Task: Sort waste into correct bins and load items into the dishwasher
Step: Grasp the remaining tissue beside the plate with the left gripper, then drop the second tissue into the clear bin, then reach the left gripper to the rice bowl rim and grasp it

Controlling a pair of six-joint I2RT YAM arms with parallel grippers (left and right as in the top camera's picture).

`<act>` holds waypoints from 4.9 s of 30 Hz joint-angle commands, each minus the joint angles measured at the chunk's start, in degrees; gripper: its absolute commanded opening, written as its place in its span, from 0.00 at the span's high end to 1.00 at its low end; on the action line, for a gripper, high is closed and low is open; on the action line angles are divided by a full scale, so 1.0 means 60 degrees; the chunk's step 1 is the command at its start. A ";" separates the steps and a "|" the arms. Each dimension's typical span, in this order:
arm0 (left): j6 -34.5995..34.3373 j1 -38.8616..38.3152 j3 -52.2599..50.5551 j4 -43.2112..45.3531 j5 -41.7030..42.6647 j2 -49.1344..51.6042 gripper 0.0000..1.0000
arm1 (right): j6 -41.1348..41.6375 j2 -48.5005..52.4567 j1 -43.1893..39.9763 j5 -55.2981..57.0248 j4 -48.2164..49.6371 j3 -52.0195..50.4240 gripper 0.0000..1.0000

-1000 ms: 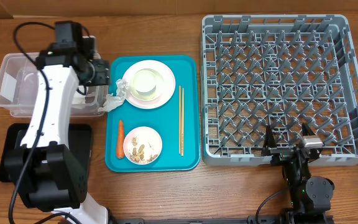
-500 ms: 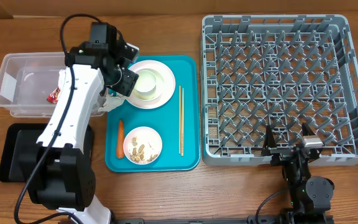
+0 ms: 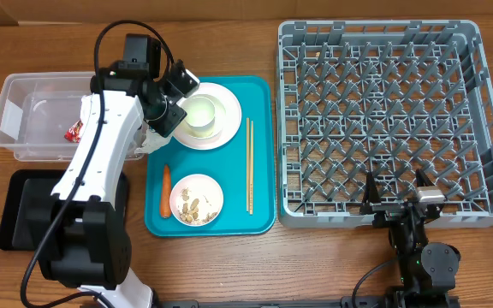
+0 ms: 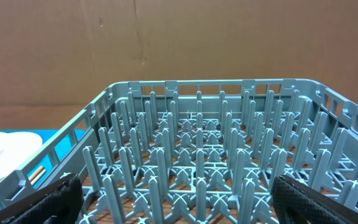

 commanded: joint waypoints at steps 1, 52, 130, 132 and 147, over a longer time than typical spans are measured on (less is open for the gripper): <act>0.0769 0.0011 -0.0284 0.0047 -0.0131 0.0459 0.44 | -0.0015 -0.0106 -0.0033 -0.0051 0.0073 -0.0102 0.00; -0.2852 0.0401 0.3078 -0.1075 -0.0681 0.0492 0.96 | -0.0015 -0.0106 -0.0033 -0.0051 0.0073 -0.0102 0.00; -0.9198 -0.4364 0.1694 -0.5016 0.0018 0.0146 0.19 | -0.0015 -0.0106 -0.0033 -0.0051 0.0073 -0.0102 0.00; -0.9581 -0.4510 0.1249 -0.4918 0.0018 0.0146 0.25 | -0.0015 -0.0106 -0.0033 -0.0051 0.0073 -0.0102 0.00; -1.0568 -0.4626 -0.1931 -0.2393 0.0685 0.0146 0.44 | -0.0015 -0.0106 -0.0033 -0.0051 0.0073 -0.0102 0.00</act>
